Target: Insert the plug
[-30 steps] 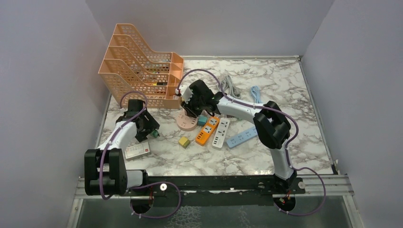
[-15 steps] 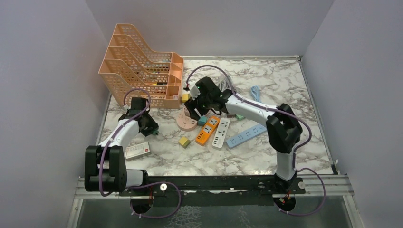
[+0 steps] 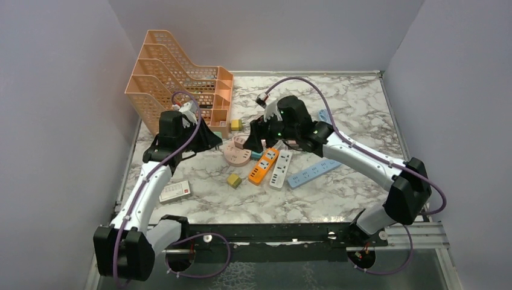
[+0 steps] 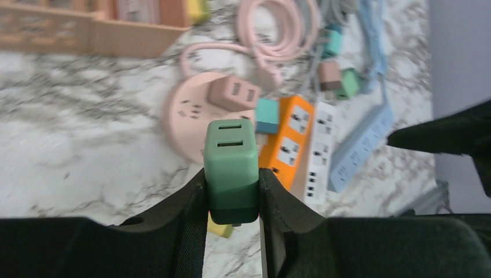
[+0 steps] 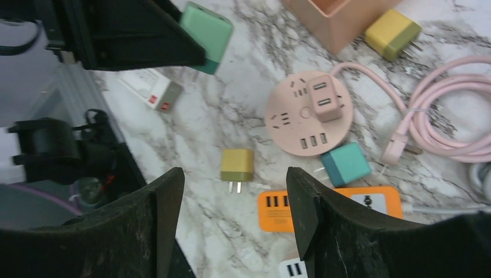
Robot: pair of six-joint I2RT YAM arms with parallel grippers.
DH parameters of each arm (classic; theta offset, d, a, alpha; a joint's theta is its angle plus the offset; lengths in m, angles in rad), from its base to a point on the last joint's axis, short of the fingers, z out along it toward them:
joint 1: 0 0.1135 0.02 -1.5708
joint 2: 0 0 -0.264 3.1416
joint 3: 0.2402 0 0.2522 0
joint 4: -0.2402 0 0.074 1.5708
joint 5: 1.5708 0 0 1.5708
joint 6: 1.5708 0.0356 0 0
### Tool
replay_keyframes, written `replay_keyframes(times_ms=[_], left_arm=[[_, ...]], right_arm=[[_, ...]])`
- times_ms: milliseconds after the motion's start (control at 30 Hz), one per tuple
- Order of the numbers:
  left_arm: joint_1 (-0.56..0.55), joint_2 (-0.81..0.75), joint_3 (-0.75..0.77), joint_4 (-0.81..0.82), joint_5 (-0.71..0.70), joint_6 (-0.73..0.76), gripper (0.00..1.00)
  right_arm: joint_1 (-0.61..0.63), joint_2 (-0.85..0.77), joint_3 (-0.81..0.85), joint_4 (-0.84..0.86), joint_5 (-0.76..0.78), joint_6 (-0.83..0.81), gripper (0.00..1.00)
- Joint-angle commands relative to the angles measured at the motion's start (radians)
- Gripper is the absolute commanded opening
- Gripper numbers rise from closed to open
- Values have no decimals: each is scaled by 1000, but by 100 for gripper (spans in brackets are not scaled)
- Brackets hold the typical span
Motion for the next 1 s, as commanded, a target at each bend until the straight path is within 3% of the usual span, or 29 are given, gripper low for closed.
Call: replay_keyframes(times_ms=[0, 267, 533, 667, 800, 967], left_arm=[[-34, -83, -10, 173, 319, 65, 1], [-117, -204, -33, 407, 562, 69, 1], [-121, -246, -1, 439, 784, 87, 1], [-121, -269, 3, 416, 808, 104, 0], [-121, -287, 7, 415, 841, 106, 0], [-121, -302, 0, 413, 863, 94, 0]], right_arm=[[-6, -101, -16, 91, -195, 117, 65], [-5, -159, 12, 96, -348, 230, 64], [-5, -171, 19, 186, -515, 261, 61], [-6, -137, 55, 219, -659, 255, 58], [-5, -143, 66, 232, -674, 220, 52], [-6, -143, 84, 235, -730, 169, 56]])
